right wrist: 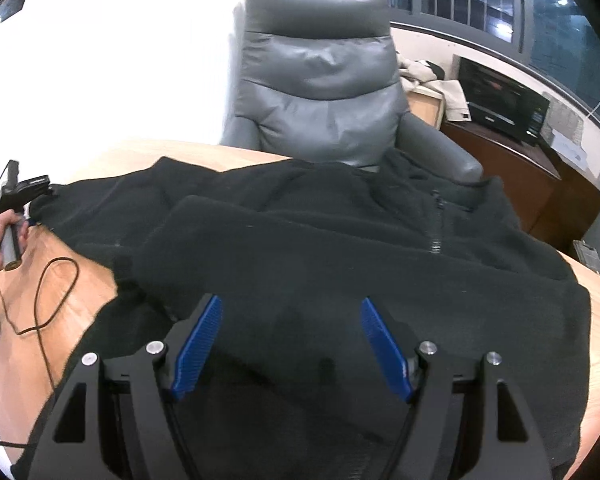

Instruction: Fold clothes

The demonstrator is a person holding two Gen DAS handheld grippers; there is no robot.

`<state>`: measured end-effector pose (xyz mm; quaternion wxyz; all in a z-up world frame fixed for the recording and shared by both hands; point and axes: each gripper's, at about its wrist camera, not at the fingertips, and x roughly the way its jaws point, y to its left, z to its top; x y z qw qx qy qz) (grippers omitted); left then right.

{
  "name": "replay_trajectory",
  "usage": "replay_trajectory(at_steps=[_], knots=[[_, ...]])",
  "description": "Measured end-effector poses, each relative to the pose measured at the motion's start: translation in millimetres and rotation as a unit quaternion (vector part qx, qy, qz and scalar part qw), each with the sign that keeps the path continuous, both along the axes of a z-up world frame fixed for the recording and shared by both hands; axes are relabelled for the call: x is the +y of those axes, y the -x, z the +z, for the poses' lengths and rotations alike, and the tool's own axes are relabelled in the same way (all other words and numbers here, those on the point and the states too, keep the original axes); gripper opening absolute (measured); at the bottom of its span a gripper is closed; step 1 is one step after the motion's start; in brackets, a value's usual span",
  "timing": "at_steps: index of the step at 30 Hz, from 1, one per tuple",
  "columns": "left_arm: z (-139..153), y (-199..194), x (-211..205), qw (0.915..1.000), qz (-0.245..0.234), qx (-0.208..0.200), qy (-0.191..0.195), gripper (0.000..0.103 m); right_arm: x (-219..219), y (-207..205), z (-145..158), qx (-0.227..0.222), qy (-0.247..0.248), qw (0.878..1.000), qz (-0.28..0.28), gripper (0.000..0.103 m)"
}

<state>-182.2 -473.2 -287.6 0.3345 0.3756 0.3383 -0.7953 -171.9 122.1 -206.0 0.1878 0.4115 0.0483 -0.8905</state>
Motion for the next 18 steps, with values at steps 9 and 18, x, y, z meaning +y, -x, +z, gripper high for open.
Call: replay_trajectory(at_steps=[9, 18], knots=[[3.9, 12.1, 14.3, 0.9981, -0.035, 0.049, -0.014, 0.009, -0.9, -16.7, 3.3, -0.004, 0.019, 1.0, -0.007, 0.076], [114.1, 20.3, 139.2, 0.9664, -0.188, 0.175, 0.016, 0.008, 52.2, -42.7, 27.5, 0.024, 0.048, 0.998, -0.039, 0.076]])
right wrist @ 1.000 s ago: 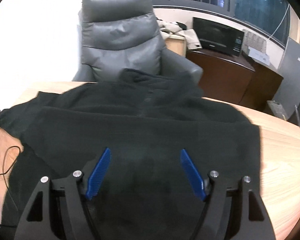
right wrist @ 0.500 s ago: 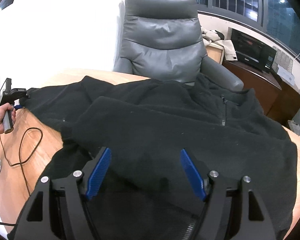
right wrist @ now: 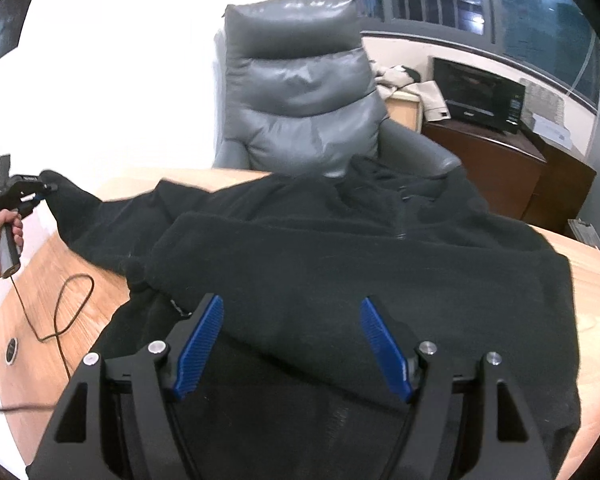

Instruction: Fold clothes

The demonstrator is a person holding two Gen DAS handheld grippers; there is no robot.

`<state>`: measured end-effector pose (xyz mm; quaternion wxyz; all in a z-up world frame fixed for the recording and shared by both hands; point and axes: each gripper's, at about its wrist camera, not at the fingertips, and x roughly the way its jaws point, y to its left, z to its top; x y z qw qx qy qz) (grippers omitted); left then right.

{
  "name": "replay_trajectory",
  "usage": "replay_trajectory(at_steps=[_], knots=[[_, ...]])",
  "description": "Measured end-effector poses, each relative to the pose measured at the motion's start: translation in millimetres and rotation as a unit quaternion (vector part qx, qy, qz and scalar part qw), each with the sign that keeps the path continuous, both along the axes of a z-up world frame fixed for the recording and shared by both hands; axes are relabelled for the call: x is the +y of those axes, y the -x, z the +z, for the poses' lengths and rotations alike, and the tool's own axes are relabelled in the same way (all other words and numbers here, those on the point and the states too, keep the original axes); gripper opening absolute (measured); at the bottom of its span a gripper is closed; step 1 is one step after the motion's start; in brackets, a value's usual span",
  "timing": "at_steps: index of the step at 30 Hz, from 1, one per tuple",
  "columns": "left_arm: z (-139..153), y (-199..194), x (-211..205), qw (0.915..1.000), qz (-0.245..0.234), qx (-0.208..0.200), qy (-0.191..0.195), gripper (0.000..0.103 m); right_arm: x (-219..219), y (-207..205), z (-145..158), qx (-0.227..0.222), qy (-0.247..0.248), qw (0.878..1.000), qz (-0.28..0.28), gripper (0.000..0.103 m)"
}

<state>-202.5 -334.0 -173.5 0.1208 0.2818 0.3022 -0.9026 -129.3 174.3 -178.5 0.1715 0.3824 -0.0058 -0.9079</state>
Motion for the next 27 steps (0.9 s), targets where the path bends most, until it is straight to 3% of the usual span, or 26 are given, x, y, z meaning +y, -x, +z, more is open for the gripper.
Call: replay_trajectory(at_steps=[2, 5, 9, 12, 15, 19, 24, 27], knots=[[26.0, 6.9, 65.7, 0.998, -0.056, 0.027, 0.004, 0.008, 18.8, -6.6, 10.8, 0.012, 0.02, 1.0, -0.01, 0.076], [55.3, 13.2, 156.7, 0.9886, -0.142, 0.049, -0.004, 0.008, 50.0, -16.1, 31.2, 0.036, 0.056, 0.997, -0.026, 0.076], [48.6, 64.7, 294.7, 0.9716, -0.235, 0.025, -0.014, 0.008, 95.1, -28.3, 57.4, 0.065, 0.082, 0.993, -0.046, 0.076], [23.2, 67.5, 370.4, 0.9595, -0.281, -0.02, -0.001, 0.008, 130.5, -38.0, 67.8, 0.081, 0.078, 0.992, -0.06, 0.076], [-4.7, 52.3, 416.1, 0.9466, -0.317, -0.054, 0.019, 0.008, 168.0, -41.0, 64.7, 0.08, 0.076, 0.99, -0.085, 0.076], [-34.9, 37.8, 480.3, 0.926, -0.366, -0.086, 0.038, 0.008, 203.3, -29.3, 41.6, 0.036, 0.08, 0.99, -0.108, 0.076], [-45.0, -2.1, 512.1, 0.9088, -0.4, -0.093, 0.076, 0.01, 219.9, -12.3, 18.1, 0.012, 0.107, 0.989, -0.104, 0.076], [-41.9, -19.6, 502.9, 0.9034, -0.41, -0.091, 0.085, 0.025, 224.0, 0.2, 5.1, -0.002, 0.126, 0.987, -0.102, 0.077]])
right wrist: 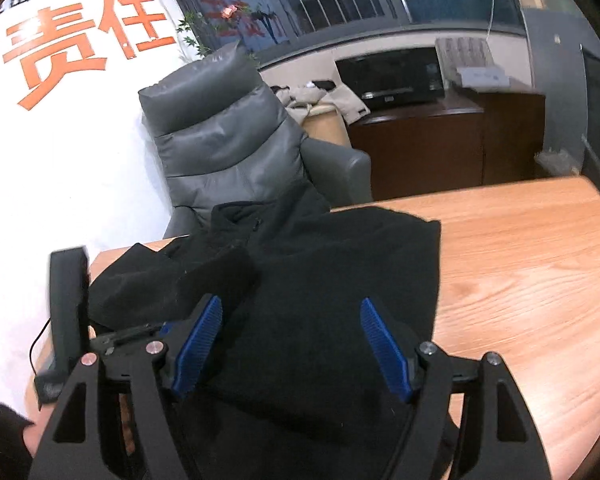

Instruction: Fold clothes

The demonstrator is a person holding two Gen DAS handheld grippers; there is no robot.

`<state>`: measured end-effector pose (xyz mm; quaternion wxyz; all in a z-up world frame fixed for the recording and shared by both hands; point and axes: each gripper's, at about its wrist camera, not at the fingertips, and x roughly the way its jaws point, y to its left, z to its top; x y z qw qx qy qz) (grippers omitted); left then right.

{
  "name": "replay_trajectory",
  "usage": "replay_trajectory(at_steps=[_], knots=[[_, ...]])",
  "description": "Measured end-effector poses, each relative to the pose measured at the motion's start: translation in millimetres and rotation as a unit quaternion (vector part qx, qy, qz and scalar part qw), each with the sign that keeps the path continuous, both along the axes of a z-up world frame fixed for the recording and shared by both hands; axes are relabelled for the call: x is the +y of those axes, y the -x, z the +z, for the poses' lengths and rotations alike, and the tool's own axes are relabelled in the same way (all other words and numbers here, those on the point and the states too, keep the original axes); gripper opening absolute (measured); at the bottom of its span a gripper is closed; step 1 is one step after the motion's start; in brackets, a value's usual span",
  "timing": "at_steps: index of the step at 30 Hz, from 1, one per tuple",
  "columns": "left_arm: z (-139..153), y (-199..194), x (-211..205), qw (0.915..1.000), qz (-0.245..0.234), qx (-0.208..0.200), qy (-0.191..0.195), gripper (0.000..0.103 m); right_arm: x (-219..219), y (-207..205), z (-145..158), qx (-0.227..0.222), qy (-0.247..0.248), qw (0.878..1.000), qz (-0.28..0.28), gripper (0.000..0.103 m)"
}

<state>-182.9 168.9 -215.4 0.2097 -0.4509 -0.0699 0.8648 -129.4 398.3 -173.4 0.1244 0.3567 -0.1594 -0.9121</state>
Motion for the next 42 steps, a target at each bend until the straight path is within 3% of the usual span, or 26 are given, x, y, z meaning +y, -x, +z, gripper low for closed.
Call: replay_trajectory(at_steps=[2, 4, 6, 8, 10, 14, 16, 17, 20, 24, 27, 29, 33, 35, 42], knots=[[10.8, -12.1, -13.9, 0.9999, 0.0, 0.009, -0.009, 0.033, 0.4, 13.4, -10.7, -0.025, 0.031, 0.999, 0.011, 0.08], [31.5, -31.1, -37.9, 0.9993, 0.002, 0.031, -0.02, 0.051, -2.8, 22.7, -20.2, -0.044, 0.055, 0.997, 0.026, 0.083], [45.5, -55.6, -69.0, 0.9981, 0.006, 0.059, -0.017, 0.078, -14.1, 33.3, -31.2, -0.063, 0.081, 0.994, 0.046, 0.087], [44.9, -65.3, -96.6, 0.9975, 0.013, 0.069, 0.008, 0.084, -23.8, 42.0, -44.9, -0.085, 0.101, 0.99, 0.054, 0.088], [37.9, -68.6, -121.6, 0.9971, 0.021, 0.066, 0.031, 0.084, -34.0, 50.8, -58.7, -0.105, 0.118, 0.986, 0.059, 0.088], [-7.6, -39.1, -176.9, 0.9985, 0.046, 0.007, 0.028, 0.079, -54.4, 62.1, -80.3, -0.126, 0.094, 0.986, 0.047, 0.086], [-25.2, -22.6, -199.6, 0.9982, 0.058, -0.006, 0.013, 0.074, -64.2, 61.4, -78.6, -0.113, 0.08, 0.989, 0.052, 0.059], [-32.1, -15.2, -209.2, 0.9979, 0.064, -0.007, 0.008, 0.074, -71.8, 61.1, -75.4, -0.113, 0.072, 0.989, 0.068, 0.023], [-49.7, 0.2, -226.2, 0.9971, 0.075, -0.011, 0.002, 0.074, -89.4, 57.4, -55.1, -0.089, 0.038, 0.991, 0.088, 0.008], [-54.2, 1.1, -230.9, 0.9973, 0.073, -0.001, 0.012, 0.07, -87.7, 39.9, -2.4, -0.022, 0.029, 0.996, 0.083, 0.005], [-53.4, -0.1, -233.3, 0.9971, 0.074, 0.0, 0.015, 0.069, -53.6, 24.9, 39.5, 0.023, 0.018, 0.999, 0.04, 0.005], [-52.6, -2.1, -234.6, 0.9973, 0.071, 0.001, 0.02, 0.067, -27.6, 24.8, 29.3, -0.007, -0.004, 1.0, 0.01, 0.005], [-50.6, -7.3, -234.4, 0.9973, 0.058, 0.004, 0.043, 0.066, -10.2, 35.1, -53.9, -0.16, -0.063, 0.985, 0.016, 0.005], [-50.5, -9.6, -236.1, 0.9971, 0.053, 0.004, 0.055, 0.066, -12.3, 30.2, -65.9, -0.158, -0.073, 0.984, 0.024, 0.006], [-46.6, -27.9, -246.6, 0.9942, 0.06, -0.013, 0.088, 0.064, 6.1, 10.4, -47.2, -0.137, -0.071, 0.988, 0.008, 0.005]])
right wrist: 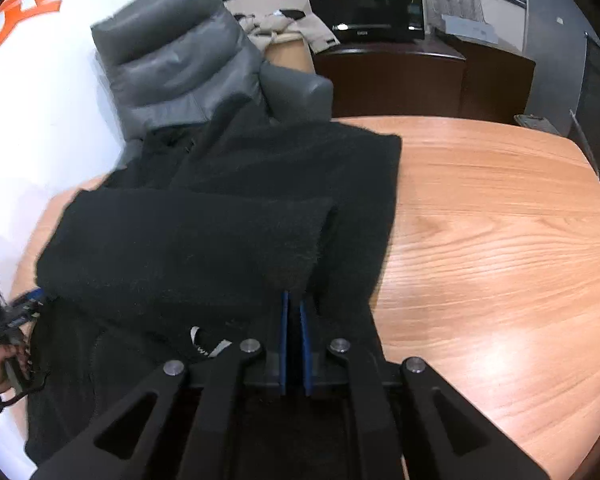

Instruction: Fold clothes

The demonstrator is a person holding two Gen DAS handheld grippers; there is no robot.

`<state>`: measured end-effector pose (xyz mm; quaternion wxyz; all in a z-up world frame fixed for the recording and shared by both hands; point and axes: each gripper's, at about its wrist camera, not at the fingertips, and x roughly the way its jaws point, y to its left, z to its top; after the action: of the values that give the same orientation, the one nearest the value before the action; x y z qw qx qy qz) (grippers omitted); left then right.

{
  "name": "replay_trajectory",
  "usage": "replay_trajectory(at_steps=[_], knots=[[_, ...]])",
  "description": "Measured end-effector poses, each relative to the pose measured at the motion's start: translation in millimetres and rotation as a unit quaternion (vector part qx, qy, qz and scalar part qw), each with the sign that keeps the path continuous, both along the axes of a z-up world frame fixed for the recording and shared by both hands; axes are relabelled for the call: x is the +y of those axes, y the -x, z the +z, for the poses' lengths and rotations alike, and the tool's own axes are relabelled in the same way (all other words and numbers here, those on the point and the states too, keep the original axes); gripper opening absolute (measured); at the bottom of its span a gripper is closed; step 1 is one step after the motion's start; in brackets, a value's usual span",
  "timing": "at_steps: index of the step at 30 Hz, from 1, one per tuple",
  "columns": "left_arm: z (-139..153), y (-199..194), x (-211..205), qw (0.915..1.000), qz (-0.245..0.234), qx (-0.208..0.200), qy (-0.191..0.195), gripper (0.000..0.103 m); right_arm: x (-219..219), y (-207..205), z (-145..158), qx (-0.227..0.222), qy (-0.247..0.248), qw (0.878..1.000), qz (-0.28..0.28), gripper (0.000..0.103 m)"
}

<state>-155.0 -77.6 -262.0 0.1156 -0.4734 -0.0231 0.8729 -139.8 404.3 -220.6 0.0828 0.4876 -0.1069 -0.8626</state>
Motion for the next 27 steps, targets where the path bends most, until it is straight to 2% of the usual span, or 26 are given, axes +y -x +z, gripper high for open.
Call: replay_trajectory(at_steps=[1, 2, 3, 5, 7, 9, 10, 11, 12, 13, 14, 16, 18, 19, 20, 22, 26, 27], knots=[[1.5, -5.4, 2.9, 0.9998, -0.006, -0.006, 0.017, 0.064, 4.0, -3.7, 2.3, 0.0, 0.005, 1.0, 0.0, 0.005], [5.1, -13.3, 8.8, 0.999, -0.027, -0.012, 0.034, 0.065, 6.2, -8.2, -4.0, -0.024, -0.005, 1.0, 0.002, 0.005], [13.4, -22.1, 13.6, 0.998, -0.055, -0.014, 0.029, 0.065, 7.6, -9.9, -10.9, -0.046, -0.025, 0.999, 0.004, 0.004], [42.0, -40.4, 20.7, 0.9939, -0.11, 0.001, -0.011, 0.065, 9.5, -18.0, 6.3, -0.021, -0.041, 0.999, 0.005, 0.004], [78.7, -51.3, 26.9, 0.9881, -0.142, 0.048, -0.032, 0.071, 11.4, -26.2, 24.6, 0.006, -0.057, 0.998, 0.005, 0.005], [110.8, -48.8, 32.5, 0.9815, -0.154, 0.106, -0.041, 0.097, -0.7, -29.4, 58.6, 0.072, -0.076, 0.994, 0.02, 0.008], [122.9, -41.8, 35.6, 0.9783, -0.153, 0.133, -0.043, 0.101, -8.6, -29.3, 73.9, 0.105, -0.085, 0.99, 0.029, 0.011], [126.4, -28.6, 39.1, 0.9766, -0.151, 0.147, -0.043, 0.101, -17.9, -24.0, 84.0, 0.13, -0.08, 0.987, 0.039, 0.027], [124.2, -11.0, 43.0, 0.9761, -0.148, 0.154, -0.042, 0.101, -27.3, -14.9, 86.9, 0.139, -0.071, 0.987, 0.05, 0.049], [122.0, 6.6, 46.8, 0.9756, -0.144, 0.16, -0.041, 0.101, -38.9, -0.6, 79.9, 0.133, -0.068, 0.987, 0.058, 0.059], [110.0, 30.0, 49.6, 0.9788, -0.138, 0.144, -0.045, 0.1, -50.6, 14.0, 72.3, 0.126, -0.065, 0.988, 0.067, 0.064], [72.5, 76.7, 53.0, 0.9871, -0.123, 0.081, -0.061, 0.092, -68.0, 38.5, 42.0, 0.099, -0.072, 0.989, 0.078, 0.06], [34.6, 97.9, 53.3, 0.9901, -0.119, 0.029, -0.069, 0.075, -75.5, 55.7, 4.0, 0.05, -0.078, 0.993, 0.071, 0.036], [15.3, 100.9, 51.7, 0.9909, -0.118, 0.015, -0.062, 0.07, -70.9, 52.1, -10.0, 0.045, -0.082, 0.994, 0.062, 0.032], [7.5, 97.1, 49.4, 0.9906, -0.122, 0.02, -0.059, 0.072, -65.9, 47.6, -23.6, 0.042, -0.086, 0.994, 0.053, 0.031], [7.3, 81.6, 42.6, 0.9881, -0.131, 0.05, -0.062, 0.072, -55.2, 36.8, -24.4, 0.062, -0.089, 0.993, 0.04, 0.028], [7.8, 74.2, 33.0, 0.9866, -0.132, 0.05, -0.081, 0.071, -38.8, 38.3, -27.8, 0.075, -0.079, 0.994, 0.018, 0.001], [8.9, 73.6, 36.1, 0.987, -0.134, 0.052, -0.072, 0.071, -36.6, 43.7, -28.9, 0.077, -0.082, 0.994, 0.011, 0.0]])
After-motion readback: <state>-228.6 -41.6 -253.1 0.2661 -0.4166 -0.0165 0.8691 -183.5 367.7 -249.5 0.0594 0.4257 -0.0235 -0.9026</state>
